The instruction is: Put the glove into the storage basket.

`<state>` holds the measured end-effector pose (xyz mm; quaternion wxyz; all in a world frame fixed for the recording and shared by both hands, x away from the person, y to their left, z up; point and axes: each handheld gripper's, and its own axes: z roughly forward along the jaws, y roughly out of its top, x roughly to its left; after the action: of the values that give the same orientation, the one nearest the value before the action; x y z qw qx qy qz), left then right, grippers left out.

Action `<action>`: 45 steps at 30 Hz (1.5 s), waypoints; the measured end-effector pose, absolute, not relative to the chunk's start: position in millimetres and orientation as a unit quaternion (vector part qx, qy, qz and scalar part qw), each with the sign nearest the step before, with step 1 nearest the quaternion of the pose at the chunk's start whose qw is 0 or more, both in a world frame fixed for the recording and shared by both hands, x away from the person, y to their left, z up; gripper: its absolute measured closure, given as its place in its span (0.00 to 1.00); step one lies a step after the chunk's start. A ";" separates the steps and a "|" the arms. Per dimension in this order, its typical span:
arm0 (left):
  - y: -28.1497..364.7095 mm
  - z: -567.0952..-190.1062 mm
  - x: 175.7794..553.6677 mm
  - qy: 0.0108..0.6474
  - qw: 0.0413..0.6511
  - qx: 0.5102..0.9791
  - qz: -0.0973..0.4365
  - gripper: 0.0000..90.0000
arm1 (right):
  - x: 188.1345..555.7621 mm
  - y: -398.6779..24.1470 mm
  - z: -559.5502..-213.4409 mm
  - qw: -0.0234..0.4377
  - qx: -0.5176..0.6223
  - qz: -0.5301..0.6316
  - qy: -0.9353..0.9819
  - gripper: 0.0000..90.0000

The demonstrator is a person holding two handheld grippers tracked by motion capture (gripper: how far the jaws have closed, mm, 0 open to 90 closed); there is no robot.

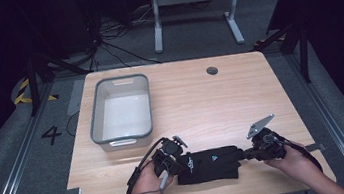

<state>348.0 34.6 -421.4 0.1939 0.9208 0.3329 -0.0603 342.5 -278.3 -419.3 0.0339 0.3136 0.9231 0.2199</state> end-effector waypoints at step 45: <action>1.6 -396.3 352.5 0.281 0.270 0.920 -0.029 0.60 | 365.5 -311.2 -398.9 0.068 0.363 0.285 0.884 0.65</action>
<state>352.5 1.6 -396.3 0.2703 0.9203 0.2813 -0.0294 365.5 -311.2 -398.9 0.0675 0.3634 0.8844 0.2851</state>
